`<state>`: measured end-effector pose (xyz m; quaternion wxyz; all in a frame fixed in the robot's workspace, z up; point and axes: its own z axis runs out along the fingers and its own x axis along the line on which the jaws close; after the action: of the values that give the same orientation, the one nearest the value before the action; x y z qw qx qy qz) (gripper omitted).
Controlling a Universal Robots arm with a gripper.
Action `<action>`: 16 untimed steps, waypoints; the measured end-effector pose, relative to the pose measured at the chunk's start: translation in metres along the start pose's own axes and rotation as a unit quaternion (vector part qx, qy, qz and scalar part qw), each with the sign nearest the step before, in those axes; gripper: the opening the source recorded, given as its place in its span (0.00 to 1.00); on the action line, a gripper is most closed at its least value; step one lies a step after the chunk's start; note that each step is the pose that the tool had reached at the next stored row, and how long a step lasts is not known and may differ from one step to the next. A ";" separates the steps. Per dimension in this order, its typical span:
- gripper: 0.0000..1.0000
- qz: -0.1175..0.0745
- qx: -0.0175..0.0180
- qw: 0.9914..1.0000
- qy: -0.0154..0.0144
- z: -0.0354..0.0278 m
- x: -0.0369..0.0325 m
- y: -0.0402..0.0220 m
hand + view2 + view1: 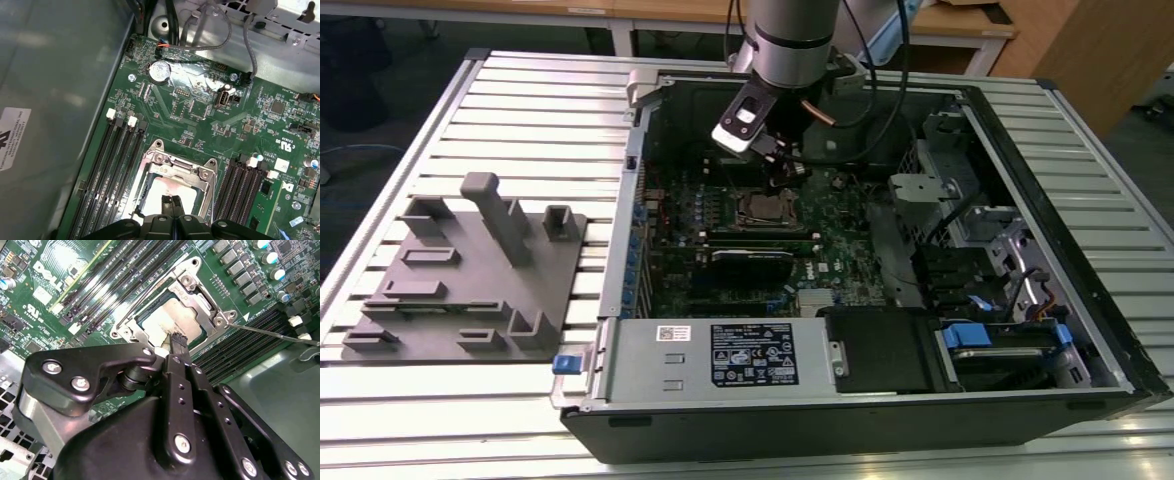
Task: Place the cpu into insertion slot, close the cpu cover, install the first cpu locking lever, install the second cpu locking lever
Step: 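Close the cpu cover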
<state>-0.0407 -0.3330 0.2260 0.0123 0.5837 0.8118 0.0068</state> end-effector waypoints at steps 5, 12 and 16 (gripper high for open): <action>0.11 0.000 0.000 1.000 0.000 0.0000 0.0000 0.0000; 0.11 -0.027 0.000 1.000 0.001 0.0000 0.0000 0.0000; 0.11 -0.056 -0.001 0.998 0.002 0.0000 0.0000 0.0000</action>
<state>-0.0408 -0.3330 0.2260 0.0115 0.5369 0.8435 0.0081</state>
